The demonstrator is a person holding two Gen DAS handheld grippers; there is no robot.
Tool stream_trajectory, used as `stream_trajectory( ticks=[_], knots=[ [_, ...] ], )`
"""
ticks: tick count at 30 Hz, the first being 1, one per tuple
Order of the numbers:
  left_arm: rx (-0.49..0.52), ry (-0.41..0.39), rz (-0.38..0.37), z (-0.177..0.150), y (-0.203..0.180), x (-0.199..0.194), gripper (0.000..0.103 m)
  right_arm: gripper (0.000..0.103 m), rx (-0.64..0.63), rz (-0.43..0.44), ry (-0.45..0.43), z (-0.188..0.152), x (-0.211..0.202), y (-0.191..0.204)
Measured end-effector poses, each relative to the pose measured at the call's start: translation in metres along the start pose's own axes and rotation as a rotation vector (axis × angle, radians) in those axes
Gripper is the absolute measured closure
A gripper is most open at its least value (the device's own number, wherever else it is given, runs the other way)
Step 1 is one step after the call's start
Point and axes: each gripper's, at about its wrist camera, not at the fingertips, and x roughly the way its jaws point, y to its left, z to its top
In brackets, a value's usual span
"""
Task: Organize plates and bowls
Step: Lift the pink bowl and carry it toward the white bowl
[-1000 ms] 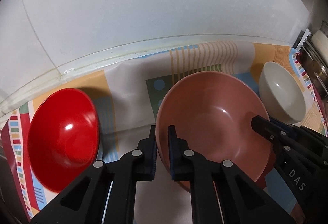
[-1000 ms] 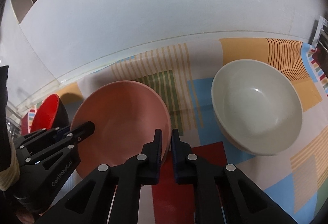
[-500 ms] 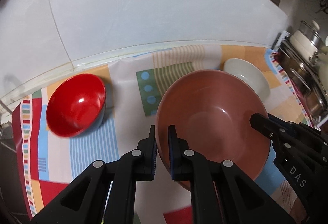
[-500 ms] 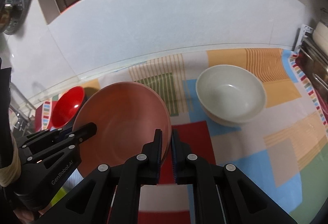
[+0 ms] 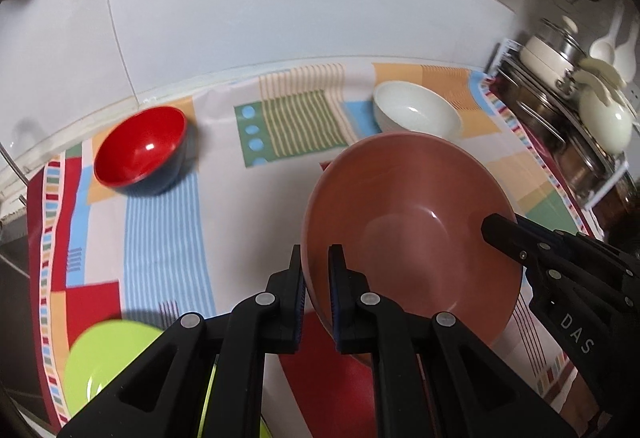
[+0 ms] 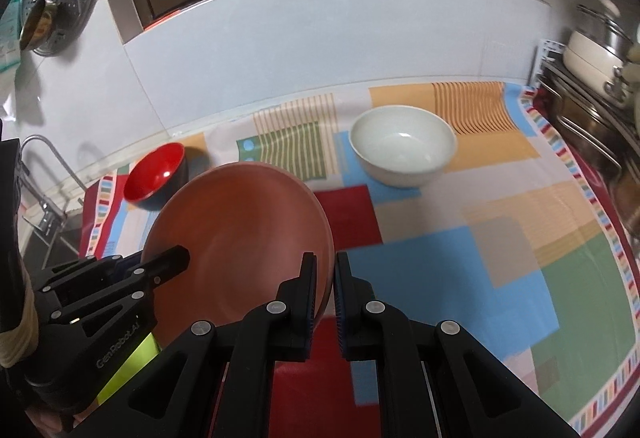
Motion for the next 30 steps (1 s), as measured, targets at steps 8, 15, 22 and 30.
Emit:
stream_trajectory(
  ticks=[8, 15, 22, 30],
  knots=[
    [0.036, 0.038, -0.018, -0.032, -0.023, -0.004, 0.090, 0.093, 0.011, -0.018, 0.038, -0.032, -0.019, -0.013],
    [0.052, 0.096, -0.040, -0.051, -0.041, 0.006, 0.090, 0.093, 0.014, -0.038, 0.087, -0.053, -0.023, -0.027],
    [0.062, 0.137, -0.047, -0.061, -0.051, 0.016, 0.090, 0.093, 0.033, -0.049, 0.139, -0.068, -0.018, -0.040],
    [0.049, 0.176, -0.054, -0.067, -0.054, 0.024, 0.090, 0.093, 0.046, -0.048, 0.172, -0.075, -0.011, -0.046]
  ],
)
